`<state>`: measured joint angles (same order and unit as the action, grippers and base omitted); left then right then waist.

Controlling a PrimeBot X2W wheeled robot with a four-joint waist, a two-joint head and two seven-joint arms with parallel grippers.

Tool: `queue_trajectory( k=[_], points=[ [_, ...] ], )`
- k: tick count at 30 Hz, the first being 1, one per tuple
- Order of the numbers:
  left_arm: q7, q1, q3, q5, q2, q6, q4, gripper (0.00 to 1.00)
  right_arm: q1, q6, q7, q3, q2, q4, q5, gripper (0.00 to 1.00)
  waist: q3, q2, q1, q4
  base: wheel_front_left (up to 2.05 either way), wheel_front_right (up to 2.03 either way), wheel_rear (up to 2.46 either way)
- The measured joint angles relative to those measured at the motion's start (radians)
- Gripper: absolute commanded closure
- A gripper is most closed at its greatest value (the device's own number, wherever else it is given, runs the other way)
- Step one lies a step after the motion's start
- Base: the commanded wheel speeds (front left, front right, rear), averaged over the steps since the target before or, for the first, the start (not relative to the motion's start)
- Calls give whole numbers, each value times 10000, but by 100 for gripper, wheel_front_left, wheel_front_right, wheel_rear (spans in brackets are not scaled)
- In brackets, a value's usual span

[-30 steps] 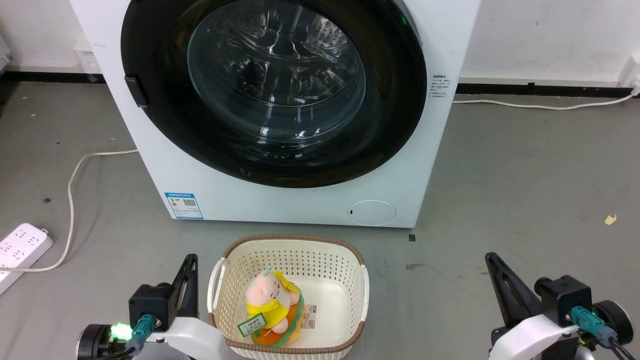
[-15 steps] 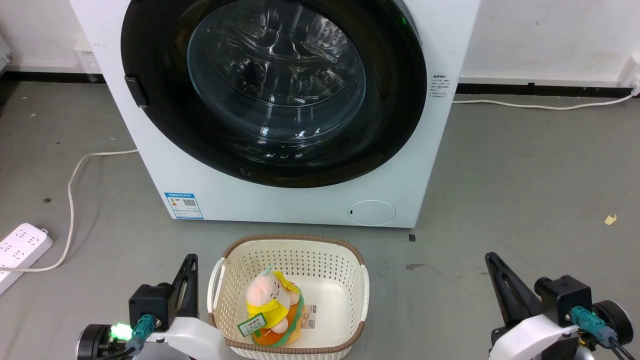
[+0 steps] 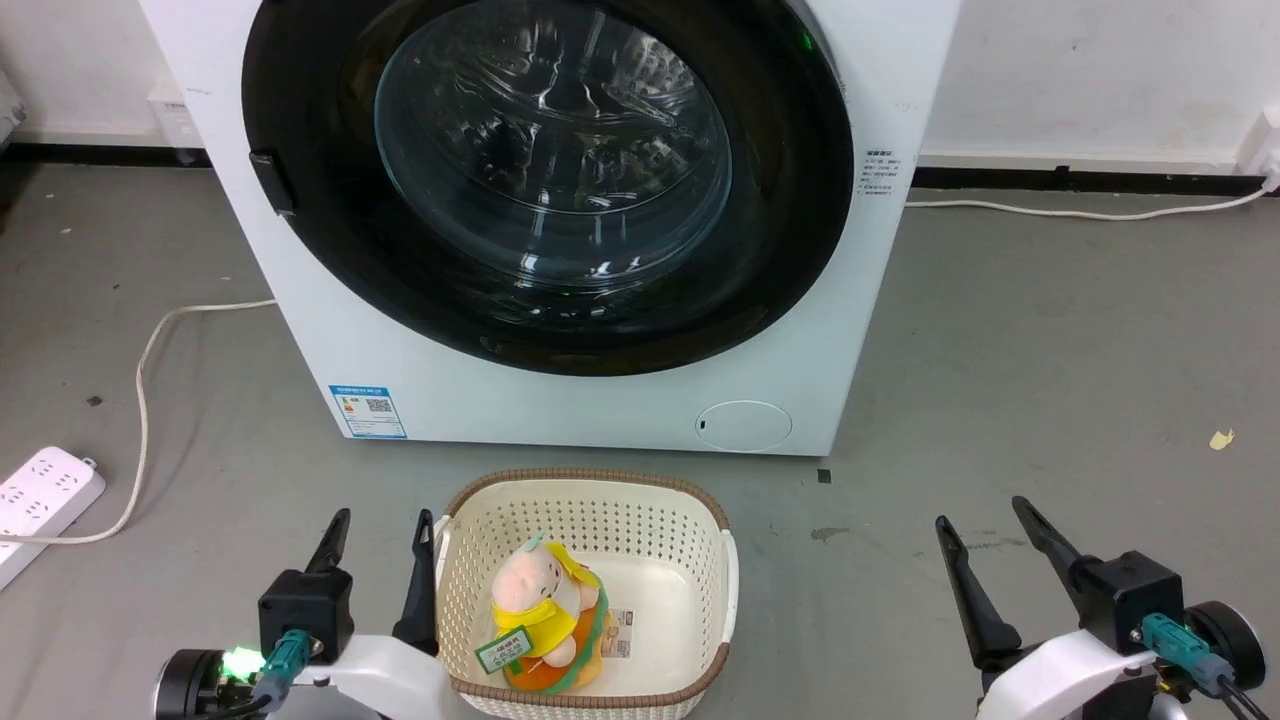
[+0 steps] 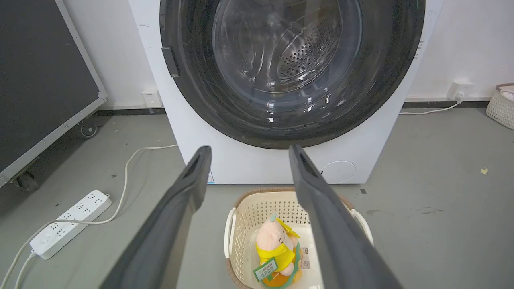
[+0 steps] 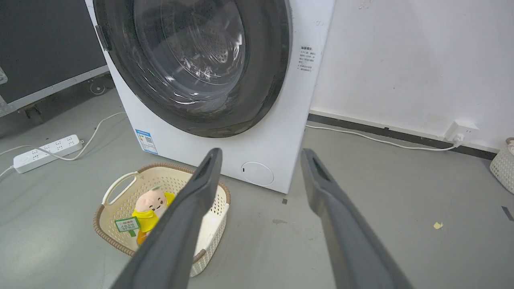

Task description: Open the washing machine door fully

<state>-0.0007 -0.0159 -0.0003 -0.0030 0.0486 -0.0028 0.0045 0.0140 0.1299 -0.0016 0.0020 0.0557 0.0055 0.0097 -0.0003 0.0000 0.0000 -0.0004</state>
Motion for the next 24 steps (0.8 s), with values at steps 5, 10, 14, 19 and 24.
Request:
queue_trajectory(
  k=[5, 10, 14, 19, 24],
  points=[
    [-92, 0, -33, -2, 0, 0, 2, 0, 1, 0, -82, -6, 0, 8, 63, 0, -4, 0, 0, -3, 0, 0, 0],
    [-192, 0, -98, -4, 0, 0, 4, 0, 1, 0, -180, -29, 0, 8, 117, 0, 3, 0, 0, 1, 0, 0, 0],
    [-278, 0, -138, -4, 0, 0, 4, 0, 1, 0, -270, -38, 0, 6, 186, 0, 40, 0, 0, 10, 0, 0, 0],
    [-374, 3, -184, -6, 0, -2, -2, 0, -47, 0, -387, 8, 42, 2, 453, 0, 216, 0, 0, 39, 0, 0, 0],
    [-506, 73, -272, -13, 0, 0, -23, 0, -481, 0, -510, 52, 267, -2, 865, 0, 484, 0, 0, 88, 0, 0, 0]
  ],
)
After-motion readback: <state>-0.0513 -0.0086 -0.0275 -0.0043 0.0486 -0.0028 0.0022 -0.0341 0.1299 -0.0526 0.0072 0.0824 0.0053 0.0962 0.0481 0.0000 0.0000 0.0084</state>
